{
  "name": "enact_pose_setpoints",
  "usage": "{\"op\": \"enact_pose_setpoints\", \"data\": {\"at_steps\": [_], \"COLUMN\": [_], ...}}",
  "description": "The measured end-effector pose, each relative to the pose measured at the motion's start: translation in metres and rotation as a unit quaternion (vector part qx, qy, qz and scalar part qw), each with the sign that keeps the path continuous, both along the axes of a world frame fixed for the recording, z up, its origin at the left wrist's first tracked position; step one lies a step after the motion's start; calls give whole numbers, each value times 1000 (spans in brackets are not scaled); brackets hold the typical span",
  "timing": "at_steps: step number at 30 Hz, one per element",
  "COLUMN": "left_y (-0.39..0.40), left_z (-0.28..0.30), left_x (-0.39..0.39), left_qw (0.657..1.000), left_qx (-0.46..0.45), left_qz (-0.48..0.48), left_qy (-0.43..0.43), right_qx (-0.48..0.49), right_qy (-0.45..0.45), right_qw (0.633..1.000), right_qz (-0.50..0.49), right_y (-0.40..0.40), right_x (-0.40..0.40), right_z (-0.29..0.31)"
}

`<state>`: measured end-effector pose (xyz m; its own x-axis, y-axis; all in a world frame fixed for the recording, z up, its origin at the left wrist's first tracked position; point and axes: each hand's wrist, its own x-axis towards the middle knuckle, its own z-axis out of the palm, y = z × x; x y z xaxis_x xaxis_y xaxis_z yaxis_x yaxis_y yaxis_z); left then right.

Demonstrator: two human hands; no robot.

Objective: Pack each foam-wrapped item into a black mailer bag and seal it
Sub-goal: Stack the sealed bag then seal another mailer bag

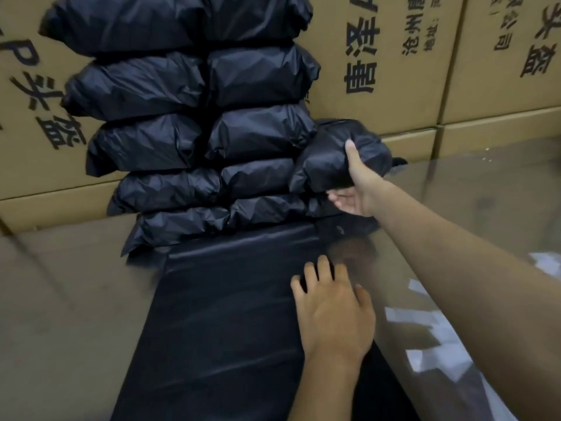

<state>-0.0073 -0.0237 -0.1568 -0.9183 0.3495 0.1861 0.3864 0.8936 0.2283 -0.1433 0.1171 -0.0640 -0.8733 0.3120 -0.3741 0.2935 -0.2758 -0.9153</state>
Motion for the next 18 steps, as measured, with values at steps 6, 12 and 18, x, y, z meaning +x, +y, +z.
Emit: {"op": "enact_pose_setpoints", "data": {"at_steps": [6, 12, 18], "left_y": [5, 4, 3], "left_z": [1, 3, 3], "left_x": [1, 2, 2], "left_qw": [1000, 1000, 1000], "left_qx": [-11, -10, -8], "left_qz": [4, 0, 3], "left_qy": [-8, -15, -12], "right_qx": [189, 114, 143], "right_qy": [-116, -7, 50], "right_qw": [975, 990, 986], "right_qz": [-10, -79, -62], "right_y": [15, 8, -3], "right_x": [-31, -49, -21], "right_z": [24, 18, 18]}}
